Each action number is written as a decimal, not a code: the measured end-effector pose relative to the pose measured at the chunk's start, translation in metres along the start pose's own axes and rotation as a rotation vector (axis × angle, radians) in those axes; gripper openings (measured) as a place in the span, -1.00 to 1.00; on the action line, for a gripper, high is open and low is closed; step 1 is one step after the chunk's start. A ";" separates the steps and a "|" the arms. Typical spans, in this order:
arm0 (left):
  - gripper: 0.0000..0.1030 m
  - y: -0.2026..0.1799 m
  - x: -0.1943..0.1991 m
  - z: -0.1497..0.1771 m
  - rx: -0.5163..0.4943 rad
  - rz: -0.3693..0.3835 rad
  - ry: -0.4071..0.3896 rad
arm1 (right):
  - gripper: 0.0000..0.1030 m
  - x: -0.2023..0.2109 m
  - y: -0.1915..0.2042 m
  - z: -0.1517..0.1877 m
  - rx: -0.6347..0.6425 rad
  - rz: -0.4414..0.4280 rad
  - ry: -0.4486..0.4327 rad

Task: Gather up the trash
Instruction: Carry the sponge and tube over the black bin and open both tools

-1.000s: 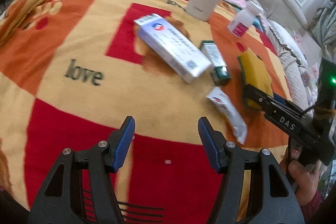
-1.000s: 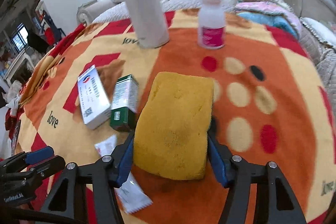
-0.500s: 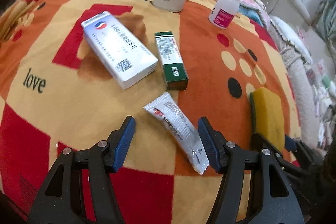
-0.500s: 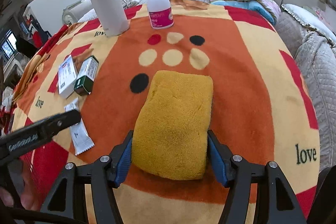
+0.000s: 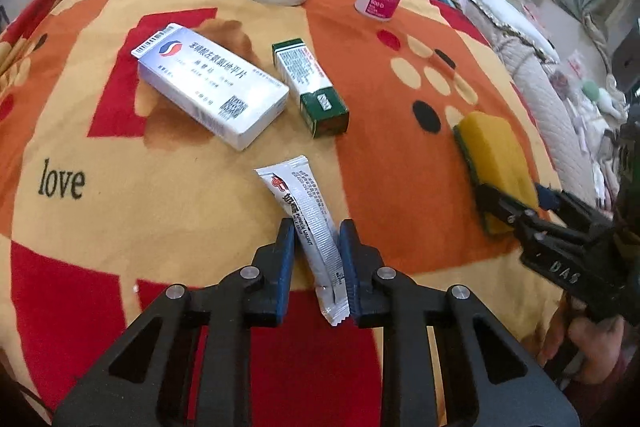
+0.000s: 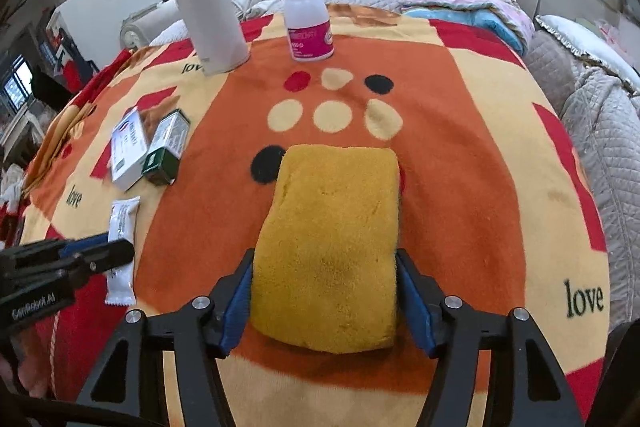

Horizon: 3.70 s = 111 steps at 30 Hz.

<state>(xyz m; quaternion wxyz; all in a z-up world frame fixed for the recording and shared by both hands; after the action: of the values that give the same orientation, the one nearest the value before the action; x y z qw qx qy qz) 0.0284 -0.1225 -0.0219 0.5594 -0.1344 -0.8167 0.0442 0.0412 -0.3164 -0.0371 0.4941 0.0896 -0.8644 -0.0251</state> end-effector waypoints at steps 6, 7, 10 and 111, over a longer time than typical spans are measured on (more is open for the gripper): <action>-0.57 0.000 0.002 0.008 0.033 -0.016 -0.020 | 0.33 -0.005 -0.003 -0.003 -0.024 -0.008 0.006; -0.57 0.000 0.002 0.008 0.034 -0.015 -0.027 | 0.33 -0.006 -0.002 -0.006 -0.026 -0.008 -0.003; -0.61 -0.002 0.002 0.008 0.025 -0.020 -0.033 | 0.25 -0.010 0.000 -0.008 -0.014 0.013 -0.017; -0.68 -0.412 -0.051 0.079 -0.528 0.323 0.090 | 0.17 0.151 -0.296 0.216 -0.575 0.183 -0.091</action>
<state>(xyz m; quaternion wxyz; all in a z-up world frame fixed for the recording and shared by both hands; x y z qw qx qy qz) -0.0980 -0.5253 -0.0054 0.5266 -0.4047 -0.7425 -0.0869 -0.1808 -0.6440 -0.0577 0.4601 -0.1335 -0.8476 -0.2282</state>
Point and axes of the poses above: each gripper's, at about its wrist camera, not at the fingertips, and x roughly against the way its jaws point, y to its left, z to its underside, the point moved 6 cm from there along -x, roughly the way its jaws point, and after that the axes turned 4 degrees about y, right-handed, at the moved point
